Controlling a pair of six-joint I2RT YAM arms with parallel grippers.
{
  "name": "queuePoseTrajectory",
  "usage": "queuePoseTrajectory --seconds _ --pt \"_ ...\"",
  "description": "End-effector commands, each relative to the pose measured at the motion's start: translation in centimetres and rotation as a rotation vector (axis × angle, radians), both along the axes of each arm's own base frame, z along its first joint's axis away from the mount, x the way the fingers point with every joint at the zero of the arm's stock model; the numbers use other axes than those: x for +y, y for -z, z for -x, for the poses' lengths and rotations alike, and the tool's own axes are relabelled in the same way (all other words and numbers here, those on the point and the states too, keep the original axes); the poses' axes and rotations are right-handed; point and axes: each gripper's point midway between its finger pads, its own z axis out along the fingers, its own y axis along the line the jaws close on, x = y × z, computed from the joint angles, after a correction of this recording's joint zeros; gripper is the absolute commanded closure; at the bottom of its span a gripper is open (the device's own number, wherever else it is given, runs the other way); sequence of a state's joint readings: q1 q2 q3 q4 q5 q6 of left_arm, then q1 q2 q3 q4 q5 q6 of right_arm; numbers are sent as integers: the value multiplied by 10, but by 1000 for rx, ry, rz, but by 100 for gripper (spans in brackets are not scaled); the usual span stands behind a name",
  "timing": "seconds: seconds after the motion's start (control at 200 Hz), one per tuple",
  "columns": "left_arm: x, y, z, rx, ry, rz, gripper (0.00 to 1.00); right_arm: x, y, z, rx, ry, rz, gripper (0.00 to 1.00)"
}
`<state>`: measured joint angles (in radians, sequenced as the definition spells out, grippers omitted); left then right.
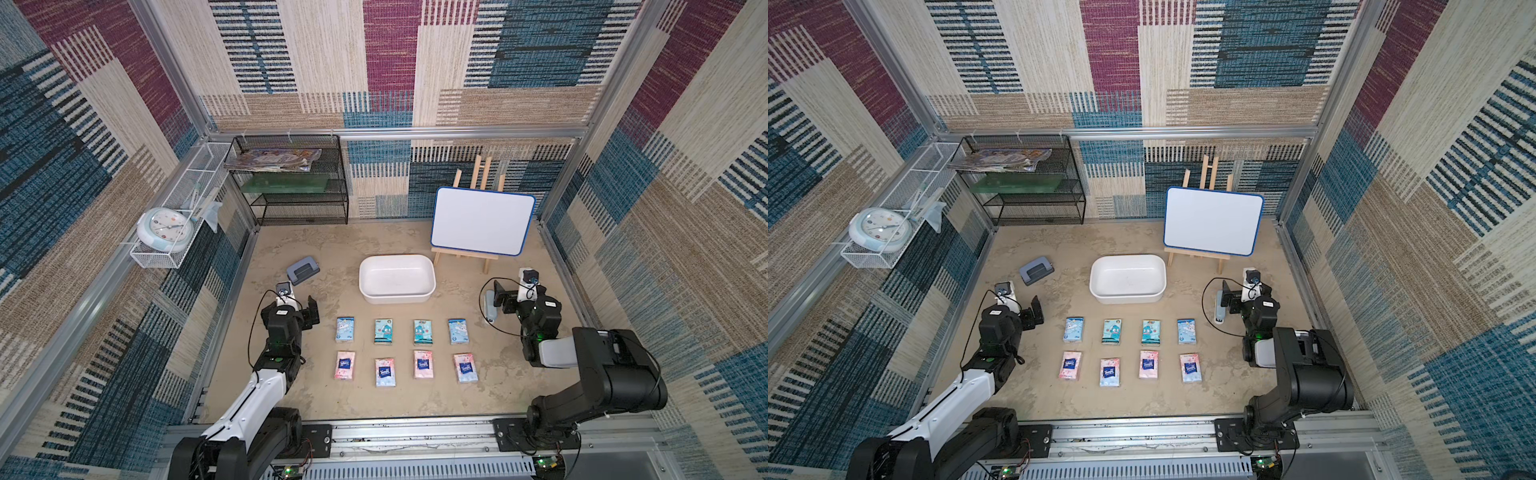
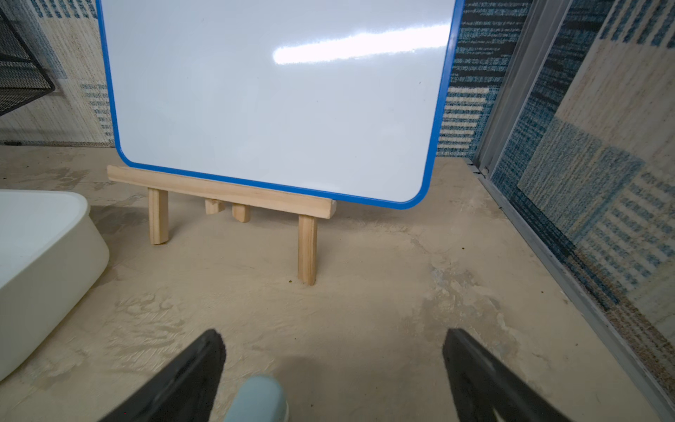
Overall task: Take the pocket tissues out of the storage box
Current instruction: Reset both arms
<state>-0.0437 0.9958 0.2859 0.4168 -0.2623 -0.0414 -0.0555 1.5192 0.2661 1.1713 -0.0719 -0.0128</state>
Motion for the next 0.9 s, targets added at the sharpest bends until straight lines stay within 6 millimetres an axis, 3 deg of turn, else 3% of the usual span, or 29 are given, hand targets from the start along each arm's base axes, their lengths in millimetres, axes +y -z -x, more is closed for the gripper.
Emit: queuePoseTrajectory --seconds 0.0,0.125,0.165,0.406,0.521,0.896 --pt "-4 -10 -12 -66 13 32 0 0 -2 -1 -8 4 -8 2" --pt "-4 4 -21 -47 3 56 0 -2 -2 -1 -8 15 -10 0" --pt "-5 -1 -27 -92 6 68 1 -3 -2 -1 -8 17 -10 0" --pt "-15 18 -61 -12 94 -21 1 -3 -2 -1 -8 17 -10 1" --pt "-15 37 -60 -26 90 -17 1 -2 -3 -1 -9 15 -10 1" --pt "-6 43 -70 35 59 6 1 -3 -3 -1 -10 18 -10 0"
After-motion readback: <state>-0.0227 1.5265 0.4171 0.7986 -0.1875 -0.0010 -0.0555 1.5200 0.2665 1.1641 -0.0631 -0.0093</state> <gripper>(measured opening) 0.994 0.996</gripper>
